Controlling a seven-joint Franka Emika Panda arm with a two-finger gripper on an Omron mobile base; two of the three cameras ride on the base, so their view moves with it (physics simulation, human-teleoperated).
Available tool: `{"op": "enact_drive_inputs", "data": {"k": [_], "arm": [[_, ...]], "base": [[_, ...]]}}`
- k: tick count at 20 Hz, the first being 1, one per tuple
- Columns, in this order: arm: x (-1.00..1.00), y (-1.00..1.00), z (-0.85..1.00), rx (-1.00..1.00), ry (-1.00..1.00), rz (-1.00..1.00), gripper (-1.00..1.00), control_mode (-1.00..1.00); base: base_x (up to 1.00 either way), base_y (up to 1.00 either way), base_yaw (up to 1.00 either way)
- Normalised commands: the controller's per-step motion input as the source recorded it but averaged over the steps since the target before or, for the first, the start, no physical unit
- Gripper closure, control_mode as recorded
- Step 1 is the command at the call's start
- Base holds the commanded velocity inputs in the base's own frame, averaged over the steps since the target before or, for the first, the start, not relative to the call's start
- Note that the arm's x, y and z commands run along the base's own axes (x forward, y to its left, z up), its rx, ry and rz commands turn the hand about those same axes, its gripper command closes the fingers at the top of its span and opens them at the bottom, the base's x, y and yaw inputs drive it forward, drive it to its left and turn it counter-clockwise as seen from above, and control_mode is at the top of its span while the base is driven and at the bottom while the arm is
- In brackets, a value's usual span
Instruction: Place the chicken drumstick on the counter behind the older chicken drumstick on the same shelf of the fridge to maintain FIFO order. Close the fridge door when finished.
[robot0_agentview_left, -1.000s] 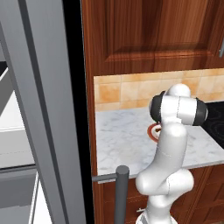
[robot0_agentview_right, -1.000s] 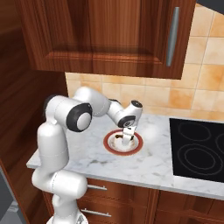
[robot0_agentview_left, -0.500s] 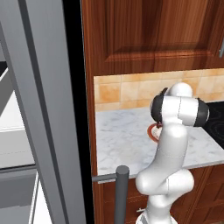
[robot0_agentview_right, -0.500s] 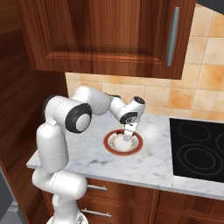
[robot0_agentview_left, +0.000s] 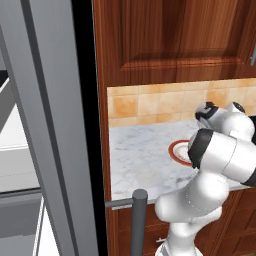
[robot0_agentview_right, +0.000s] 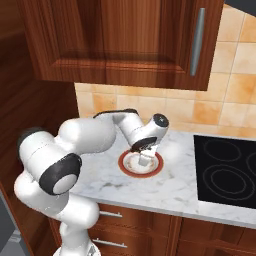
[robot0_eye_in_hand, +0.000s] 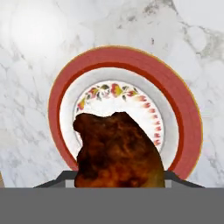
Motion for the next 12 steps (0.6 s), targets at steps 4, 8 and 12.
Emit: {"op": "enact_drive_inputs", "data": {"k": [4,8,12], "arm": [[-0.80,0.14,0.86,0.00,-0.08,-0.08,1.00,-1.00],[-0.88,0.27,0.81,0.00,-0.04,-0.08,1.00,-1.00],[-0.93,0.33,0.88,0.00,-0.05,-0.07,1.00,-1.00]], "base": [[0.00,0.00,0.00],[0.00,0.00,0.00],[0.00,0.00,0.00]]}}
